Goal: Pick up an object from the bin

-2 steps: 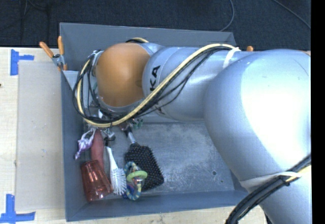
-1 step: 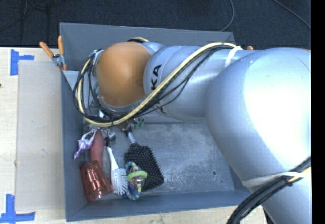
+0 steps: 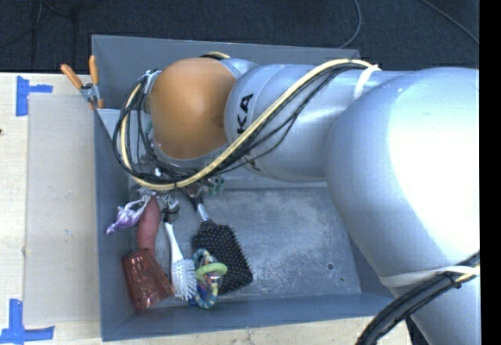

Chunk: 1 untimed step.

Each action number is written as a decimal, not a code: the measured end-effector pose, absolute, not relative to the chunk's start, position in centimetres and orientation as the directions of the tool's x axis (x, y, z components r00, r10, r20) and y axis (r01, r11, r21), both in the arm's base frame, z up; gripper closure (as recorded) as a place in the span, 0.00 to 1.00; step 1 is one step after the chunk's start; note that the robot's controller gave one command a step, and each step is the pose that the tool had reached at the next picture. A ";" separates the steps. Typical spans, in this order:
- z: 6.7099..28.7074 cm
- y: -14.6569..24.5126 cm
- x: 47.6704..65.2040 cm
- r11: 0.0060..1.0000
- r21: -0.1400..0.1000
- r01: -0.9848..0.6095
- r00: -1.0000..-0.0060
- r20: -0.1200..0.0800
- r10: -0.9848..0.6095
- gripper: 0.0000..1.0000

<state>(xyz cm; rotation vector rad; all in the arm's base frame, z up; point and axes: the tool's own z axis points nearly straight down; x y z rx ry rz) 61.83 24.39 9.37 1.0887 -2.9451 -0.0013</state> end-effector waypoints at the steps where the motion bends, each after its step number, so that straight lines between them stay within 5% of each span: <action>1: 11.3 24.5 62.0 0.760 -0.001 -0.650 -0.760 -0.005 -0.650 1.00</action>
Offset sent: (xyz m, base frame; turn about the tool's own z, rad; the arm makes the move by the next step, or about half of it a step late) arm 0.0002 0.0000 0.0005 0.0000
